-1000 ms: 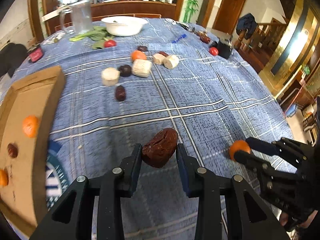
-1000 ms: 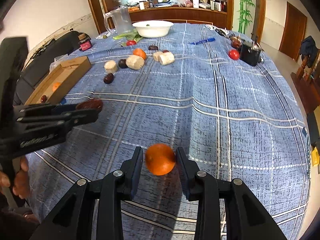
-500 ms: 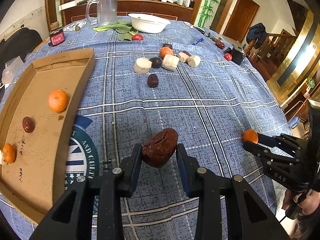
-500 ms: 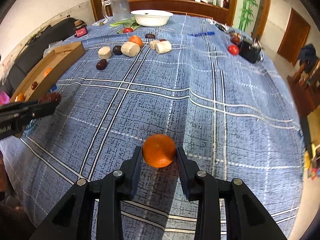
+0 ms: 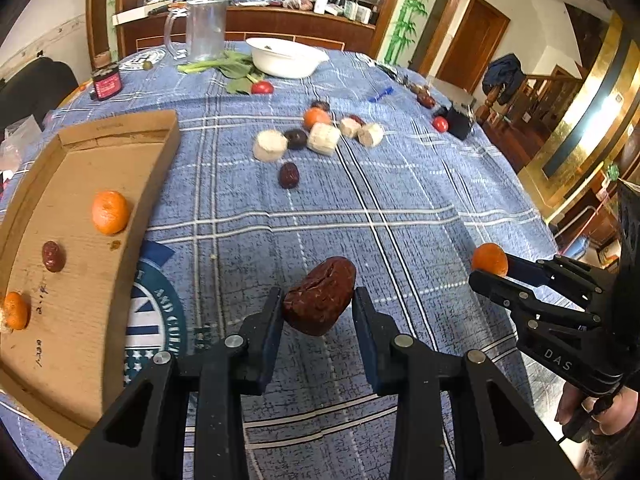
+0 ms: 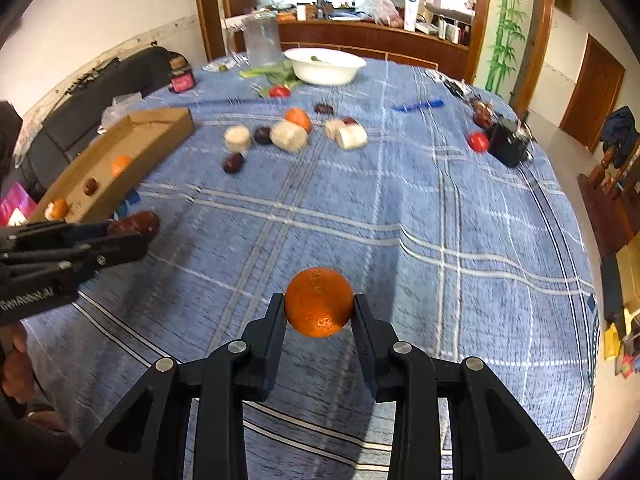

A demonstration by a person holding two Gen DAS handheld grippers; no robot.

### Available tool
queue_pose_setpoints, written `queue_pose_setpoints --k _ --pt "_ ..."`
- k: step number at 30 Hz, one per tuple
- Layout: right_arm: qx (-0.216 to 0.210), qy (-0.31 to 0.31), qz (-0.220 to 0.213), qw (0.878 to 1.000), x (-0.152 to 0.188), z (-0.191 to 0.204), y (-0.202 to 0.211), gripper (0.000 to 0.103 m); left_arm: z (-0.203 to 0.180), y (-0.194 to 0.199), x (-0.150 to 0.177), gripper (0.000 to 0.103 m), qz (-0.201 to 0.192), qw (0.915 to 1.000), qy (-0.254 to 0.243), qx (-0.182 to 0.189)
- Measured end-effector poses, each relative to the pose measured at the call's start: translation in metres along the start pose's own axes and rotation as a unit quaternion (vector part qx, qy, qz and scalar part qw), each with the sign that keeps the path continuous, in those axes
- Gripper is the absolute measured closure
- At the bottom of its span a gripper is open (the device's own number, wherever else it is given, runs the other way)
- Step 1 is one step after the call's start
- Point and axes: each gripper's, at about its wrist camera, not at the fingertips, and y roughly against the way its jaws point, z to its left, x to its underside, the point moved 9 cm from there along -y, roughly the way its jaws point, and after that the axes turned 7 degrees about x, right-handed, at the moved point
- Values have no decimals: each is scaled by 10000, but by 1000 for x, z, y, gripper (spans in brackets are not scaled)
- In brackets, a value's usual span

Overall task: Organize fruits
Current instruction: 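Carry the orange and the red date over the cardboard tray with both tools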

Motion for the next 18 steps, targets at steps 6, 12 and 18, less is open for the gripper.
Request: queue_pose_setpoints --k 6,12,18 --pt "-263 111 -153 9995 -26 29 6 68 20 22 -8 70 -239 9995 172 -140" --pt "-523 349 -193 9978 -48 66 3 68 53 44 -12 70 -451 9974 461 -314" --pt "-831 659 -218 9941 -70 114 -5 67 103 70 -10 69 -648 9925 849 -601"
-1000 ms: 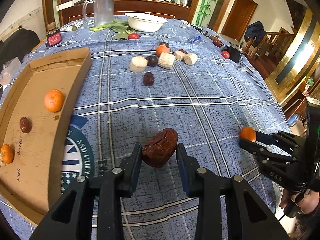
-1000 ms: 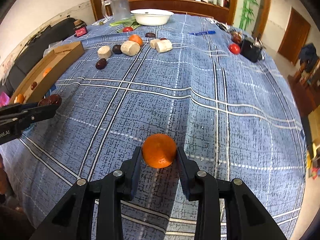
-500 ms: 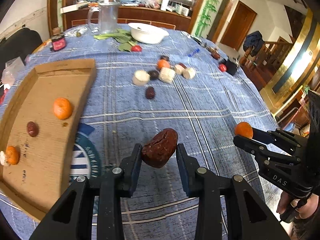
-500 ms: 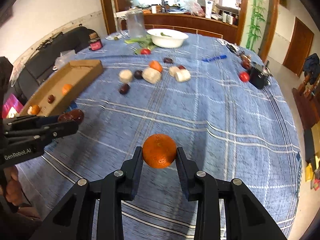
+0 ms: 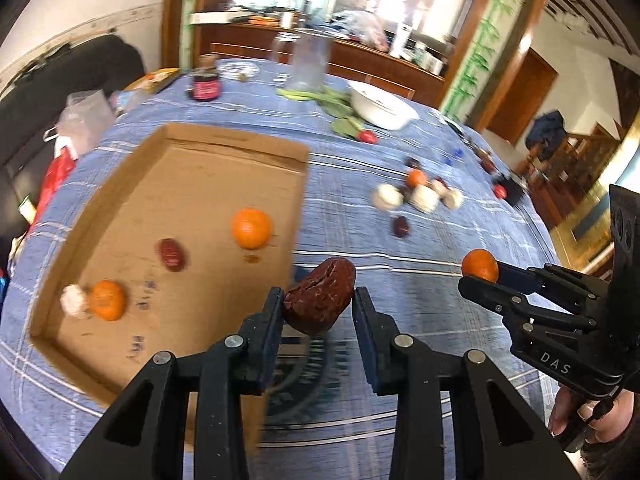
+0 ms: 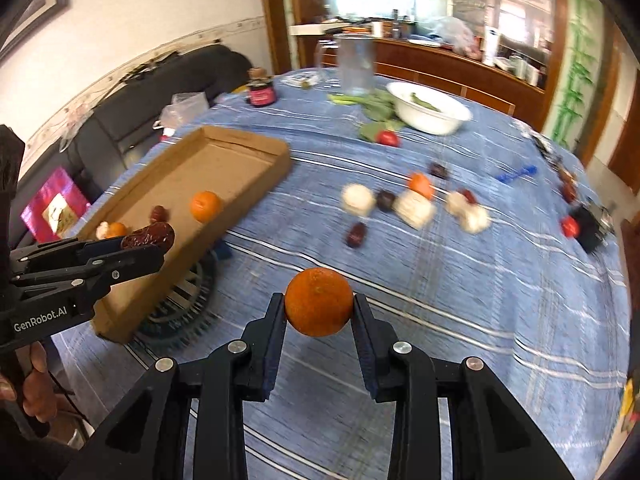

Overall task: Organize fruits
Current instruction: 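Carry the orange and the red date over the cardboard tray with both tools, then open both tools to drop the orange and red date into the tray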

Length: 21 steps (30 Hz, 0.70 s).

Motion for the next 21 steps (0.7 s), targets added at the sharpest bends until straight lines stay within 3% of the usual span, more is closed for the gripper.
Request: queue_pose_setpoints --k 12,21 --pt "-583 526 -18 9969 -51 85 -41 67 110 23 -14 69 -226 9946 696 -740" --pt "-777 570 -4 9953 -94 127 -81 67 160 11 -31 69 -152 9903 873 -1071"
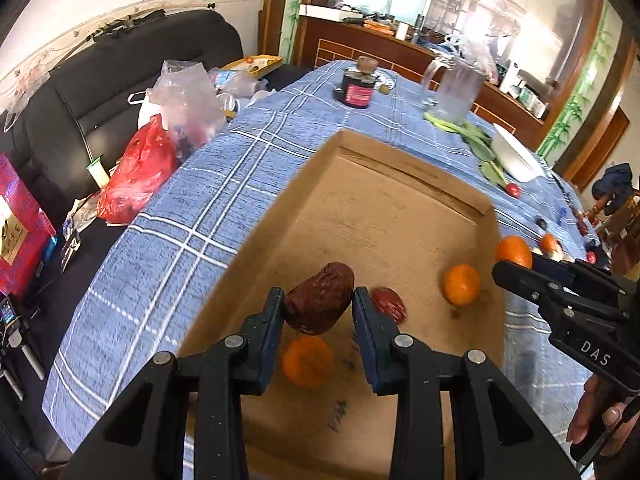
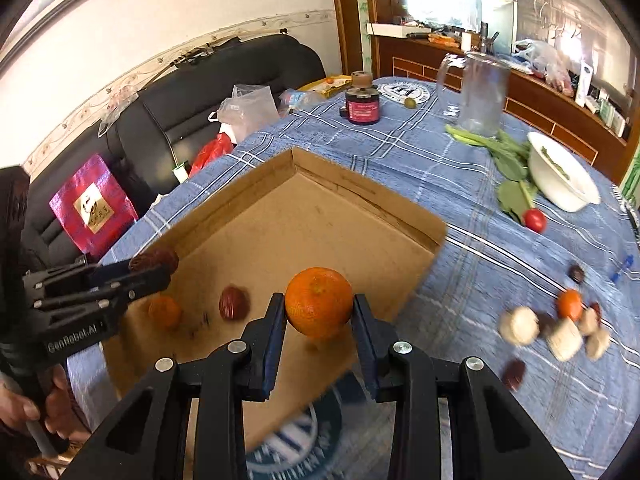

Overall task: Organize fruits
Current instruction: 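Open both tools to drop the orange and red date into the tray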

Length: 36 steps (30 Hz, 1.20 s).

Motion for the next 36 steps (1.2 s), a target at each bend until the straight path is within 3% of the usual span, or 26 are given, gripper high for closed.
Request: queue_pose_setpoints --k 8,20,24,27,34,36 --pt "-45 -59 277 9996 -21 12 -49 67 8 -27 -11 69 180 9998 32 -40" --pt "85 227 573 9981 -18 18 -86 67 17 -49 -8 69 433 9989 192 -57" --pt "153 246 631 9976 -17 15 -89 65 18 -49 -7 69 440 9988 193 -109" --pt "226 228 598 9977 -18 11 -86 56 17 -44 -5 69 420 9988 209 -139" --pt "247 133 380 9989 -19 5 -57 56 11 -23 -4 56 197 9992 112 -314" --pt "221 90 339 9991 -16 3 -45 50 7 -17 -3 54 141 9993 72 -338"
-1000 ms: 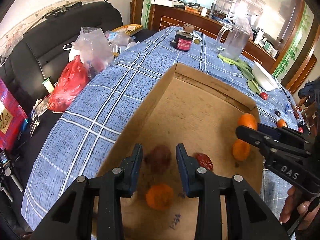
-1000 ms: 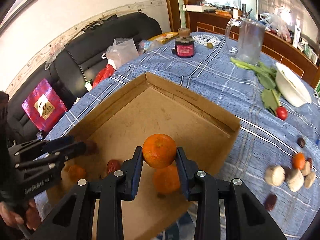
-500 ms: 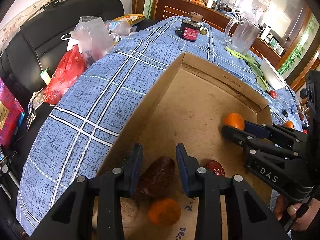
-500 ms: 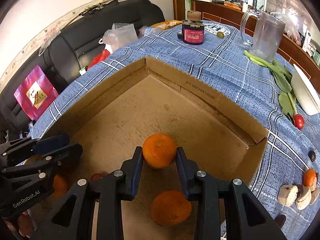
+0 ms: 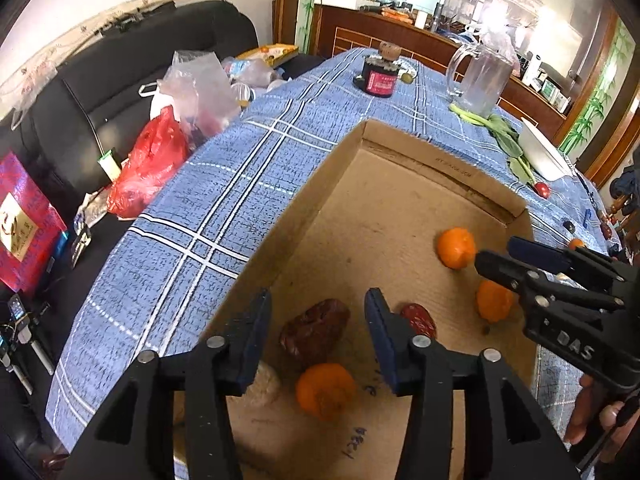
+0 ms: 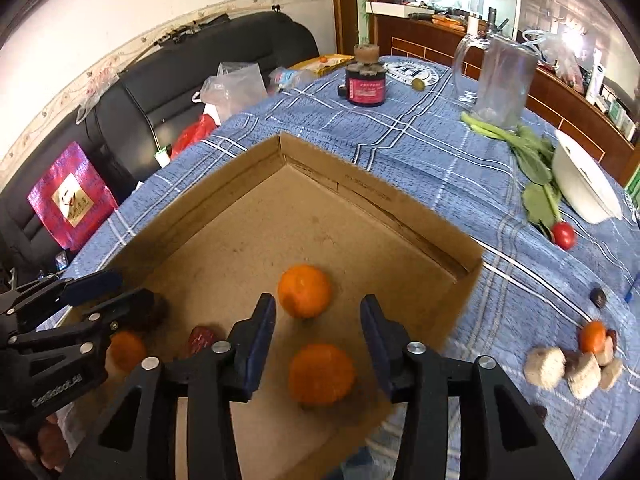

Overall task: Organize fruits
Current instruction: 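Open both tools to drop the orange and red date into the tray, then grasp a tan yam piece with the right tool while the left tool grasps a dark date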

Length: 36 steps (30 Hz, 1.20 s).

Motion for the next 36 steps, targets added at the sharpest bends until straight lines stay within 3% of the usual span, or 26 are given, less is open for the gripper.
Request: queue_pose_setpoints --k 10,14,20,27,31,36 --pt "171 -366 -183 9990 49 -36 62 27 -41 25 14 44 -151 9997 -165 105" --pt "573 -583 -228 9964 76 -68 86 14 -73 26 23 44 -92 9990 -377 224" --pt "1277 -949 -41 9873 122 -131 113 12 -131 22 35 44 18 9958 -801 451" --pt "1448 -1559 63 9771 169 -200 134 12 -192 16 52 40 201 9896 -1262 656" --pt "1601 -1710 2 9722 178 -234 139 12 -215 10 62 39 324 9865 -1454 674" --pt "1398 -1963 -159 9704 165 -272 128 12 -232 3 73 39 498 9842 -1567 653"
